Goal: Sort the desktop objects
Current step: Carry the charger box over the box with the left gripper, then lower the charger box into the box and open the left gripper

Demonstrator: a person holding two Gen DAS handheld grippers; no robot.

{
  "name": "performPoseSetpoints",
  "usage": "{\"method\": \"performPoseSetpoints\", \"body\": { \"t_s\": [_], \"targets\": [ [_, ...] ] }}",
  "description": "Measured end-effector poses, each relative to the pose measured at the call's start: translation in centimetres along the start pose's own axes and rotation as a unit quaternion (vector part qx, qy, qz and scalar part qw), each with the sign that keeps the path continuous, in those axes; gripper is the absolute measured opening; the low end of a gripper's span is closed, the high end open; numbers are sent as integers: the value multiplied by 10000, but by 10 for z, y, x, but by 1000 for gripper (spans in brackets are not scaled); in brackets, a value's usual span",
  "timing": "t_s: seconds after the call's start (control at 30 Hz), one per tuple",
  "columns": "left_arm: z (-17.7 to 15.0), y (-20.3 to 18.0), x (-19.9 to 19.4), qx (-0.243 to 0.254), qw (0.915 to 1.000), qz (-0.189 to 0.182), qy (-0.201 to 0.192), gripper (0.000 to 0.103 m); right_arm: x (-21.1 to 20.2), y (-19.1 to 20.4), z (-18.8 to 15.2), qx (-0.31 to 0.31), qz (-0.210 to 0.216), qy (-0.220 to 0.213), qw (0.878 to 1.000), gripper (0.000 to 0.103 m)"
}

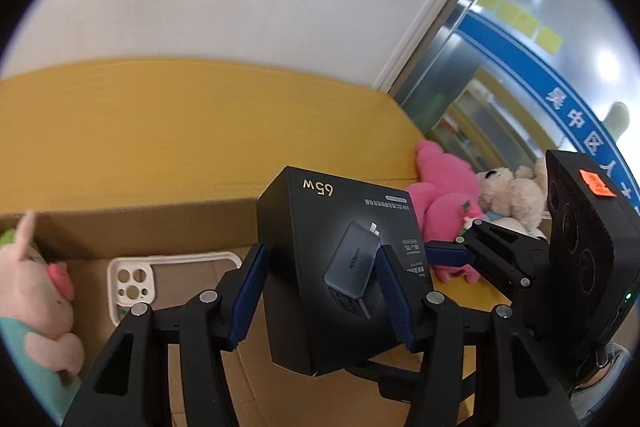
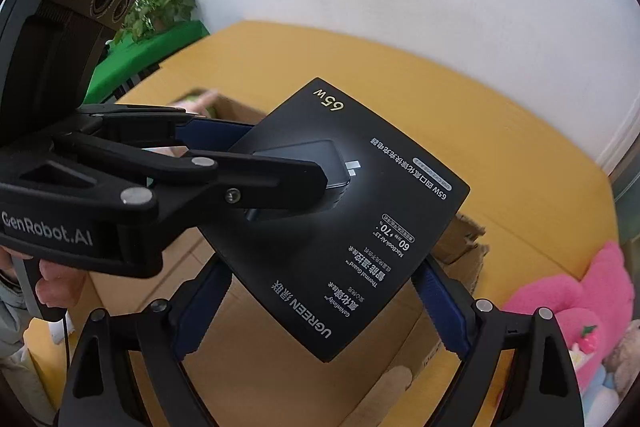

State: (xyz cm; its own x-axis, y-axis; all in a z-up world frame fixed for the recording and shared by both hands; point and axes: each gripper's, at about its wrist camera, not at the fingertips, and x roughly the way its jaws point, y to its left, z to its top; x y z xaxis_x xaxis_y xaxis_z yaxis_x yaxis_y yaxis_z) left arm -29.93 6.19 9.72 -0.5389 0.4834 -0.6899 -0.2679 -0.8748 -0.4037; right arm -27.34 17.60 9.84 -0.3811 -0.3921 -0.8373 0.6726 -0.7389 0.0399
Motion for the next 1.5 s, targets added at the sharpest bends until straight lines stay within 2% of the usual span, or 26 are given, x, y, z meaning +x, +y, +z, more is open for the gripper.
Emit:
{"method": "performPoseSetpoints", "body": {
  "t_s": [0.27, 0.37, 0.43, 0.67, 0.83, 0.93, 1.0, 1.03, 1.13, 1.23, 1.27, 1.3, 1.4, 1.5],
  "targets": [
    [-10, 30, 58, -310, 9970, 78, 704, 55, 81, -34, -9, -153, 162, 799, 9966, 91],
    [-11, 27, 77, -309, 9942, 149, 1018, 52, 106, -35, -14, -132, 34, 1239, 9922, 91],
    [-13, 29, 86, -312, 9931, 77, 1131, 52, 115, -33, -18, -174, -229, 1438, 9892, 92],
    [-12, 31, 105, -470, 9907, -144, 1269, 52, 108, -38, -24, -100, -741, 1522, 9855, 92],
    [-12, 28, 92, -488, 9916, -151, 1187, 52, 88, -31, -28, -60, -937, 1327, 9867, 93],
    [-10, 15, 60, -112, 9960, 370, 802, 52, 60, -19, -38, 27, -938, 1061, 9899, 94],
    [-12, 3, 26, 202, 9955, 853, 365, 52, 36, -8, -48, 47, -955, 749, 9926, 94],
    [-14, -1, 8, 288, 9949, 947, 185, 55, 23, -2, -55, 61, -981, 588, 9934, 94],
    [-25, -19, -49, 544, 9939, 900, -326, 58, -27, 29, -81, 60, -1190, 5, 9929, 96],
    [-54, -35, -111, 874, 9850, 1250, -803, 72, -74, 64, -108, 59, -1055, -584, 9927, 101],
    [-70, -39, -135, 997, 9805, 1351, -1017, 78, -86, 54, -108, 74, -919, -739, 9930, 101],
    [-82, -42, -151, 1058, 9776, 1389, -1173, 78, -89, 68, -98, 78, -804, -851, 9931, 101],
    [-117, -43, -196, 981, 9742, 1397, -1476, 78, -121, 100, -122, 143, -701, -1116, 9912, 101],
    [-150, -40, -220, 855, 9698, 1636, -1594, 78, -137, 118, -139, 277, -780, -1345, 9875, 102]
  ]
}}
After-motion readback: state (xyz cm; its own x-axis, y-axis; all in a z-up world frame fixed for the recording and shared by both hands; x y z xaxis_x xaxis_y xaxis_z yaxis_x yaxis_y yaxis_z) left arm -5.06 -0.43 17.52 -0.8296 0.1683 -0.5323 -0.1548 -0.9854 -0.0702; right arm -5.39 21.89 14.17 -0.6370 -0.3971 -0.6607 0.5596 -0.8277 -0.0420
